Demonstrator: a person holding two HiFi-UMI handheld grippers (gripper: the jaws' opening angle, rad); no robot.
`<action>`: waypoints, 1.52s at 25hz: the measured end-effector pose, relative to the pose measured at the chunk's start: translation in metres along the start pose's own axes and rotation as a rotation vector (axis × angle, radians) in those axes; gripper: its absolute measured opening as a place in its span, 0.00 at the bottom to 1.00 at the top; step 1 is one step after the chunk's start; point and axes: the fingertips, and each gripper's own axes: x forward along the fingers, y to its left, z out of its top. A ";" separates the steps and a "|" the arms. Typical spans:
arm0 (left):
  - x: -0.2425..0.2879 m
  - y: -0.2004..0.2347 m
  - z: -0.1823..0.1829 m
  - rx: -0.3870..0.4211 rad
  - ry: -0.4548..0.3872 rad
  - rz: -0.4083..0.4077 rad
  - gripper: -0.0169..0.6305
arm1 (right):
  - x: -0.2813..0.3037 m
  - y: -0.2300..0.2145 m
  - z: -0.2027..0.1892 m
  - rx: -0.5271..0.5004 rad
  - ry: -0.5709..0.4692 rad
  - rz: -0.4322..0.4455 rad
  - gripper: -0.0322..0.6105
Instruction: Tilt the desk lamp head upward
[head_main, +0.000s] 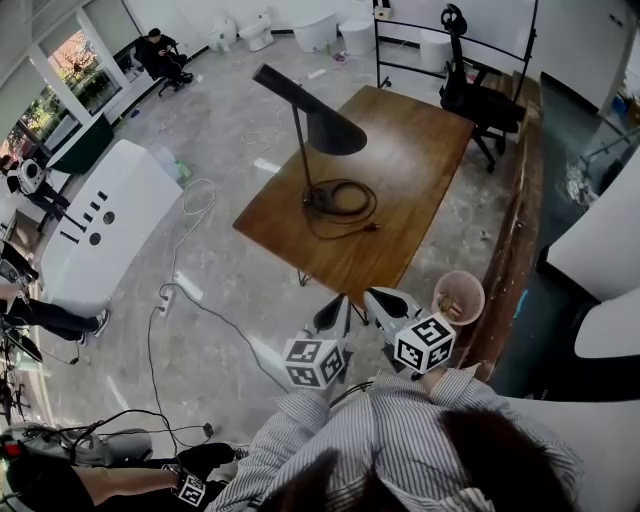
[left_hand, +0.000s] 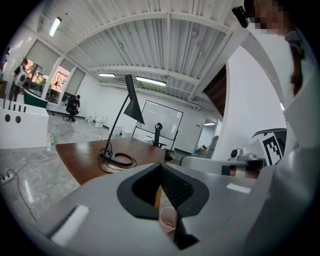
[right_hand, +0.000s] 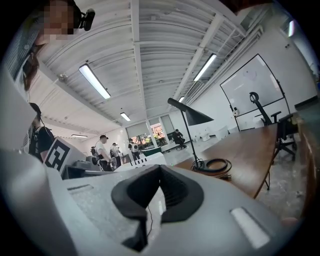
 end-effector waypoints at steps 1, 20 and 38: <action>0.002 -0.002 0.002 0.006 -0.006 -0.014 0.03 | 0.000 -0.001 0.001 -0.010 -0.003 0.002 0.05; 0.059 0.065 0.031 0.043 -0.019 0.016 0.03 | 0.063 -0.049 -0.001 -0.048 0.043 -0.001 0.05; 0.140 0.192 0.100 0.156 0.027 -0.055 0.03 | 0.241 -0.105 0.041 -0.245 0.070 -0.118 0.05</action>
